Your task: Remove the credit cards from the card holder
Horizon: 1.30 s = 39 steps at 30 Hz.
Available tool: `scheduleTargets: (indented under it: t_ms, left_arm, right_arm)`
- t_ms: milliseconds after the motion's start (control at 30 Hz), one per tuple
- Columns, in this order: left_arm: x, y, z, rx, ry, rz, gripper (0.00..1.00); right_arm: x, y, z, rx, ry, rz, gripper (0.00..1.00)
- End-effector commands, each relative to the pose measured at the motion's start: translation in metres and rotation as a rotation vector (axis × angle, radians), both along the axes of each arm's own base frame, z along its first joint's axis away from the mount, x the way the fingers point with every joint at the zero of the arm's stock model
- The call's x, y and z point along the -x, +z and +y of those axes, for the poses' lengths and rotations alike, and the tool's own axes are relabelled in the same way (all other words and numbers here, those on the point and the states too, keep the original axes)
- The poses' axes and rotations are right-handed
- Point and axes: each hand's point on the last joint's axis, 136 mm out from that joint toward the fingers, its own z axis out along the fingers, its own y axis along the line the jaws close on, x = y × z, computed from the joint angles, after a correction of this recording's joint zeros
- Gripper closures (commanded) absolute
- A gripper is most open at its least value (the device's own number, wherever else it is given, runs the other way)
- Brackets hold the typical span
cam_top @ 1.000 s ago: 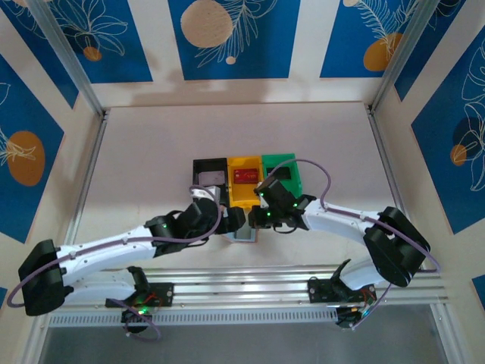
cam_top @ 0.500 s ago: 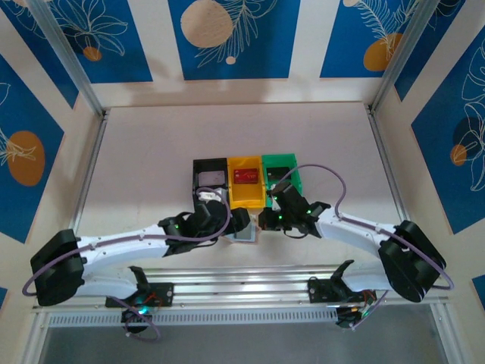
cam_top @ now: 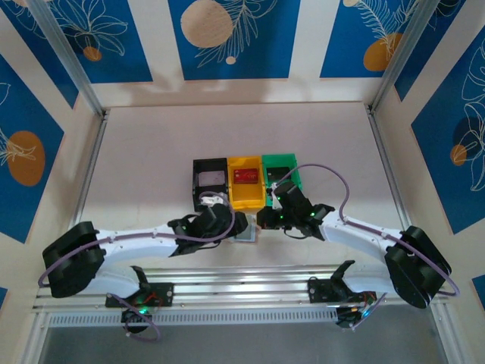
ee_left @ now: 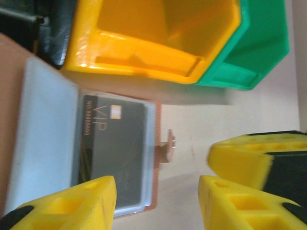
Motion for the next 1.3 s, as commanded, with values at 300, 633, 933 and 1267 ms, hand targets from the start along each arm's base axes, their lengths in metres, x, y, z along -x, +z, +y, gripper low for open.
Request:
scheduleTargets:
  t_ms: [300, 633, 933, 1267]
  left_arm:
    - [-0.005, -0.027, 0.012, -0.013, 0.035, 0.045, 0.57]
    - [-0.011, -0.036, 0.016, -0.025, 0.047, 0.065, 0.62]
    - [-0.013, -0.051, 0.025, -0.063, 0.052, 0.087, 0.63]
    - [-0.016, -0.065, 0.023, -0.053, 0.044, 0.115, 0.68]
  right_arm:
    - [0.006, -0.005, 0.012, -0.041, 0.039, 0.033, 1.0]
    - [0.004, -0.015, 0.021, -0.04, 0.045, 0.064, 1.0]
    - [0.004, -0.033, 0.026, -0.033, 0.04, 0.105, 1.0]
    - [0.004, -0.051, 0.023, 0.007, 0.03, 0.126, 1.0]
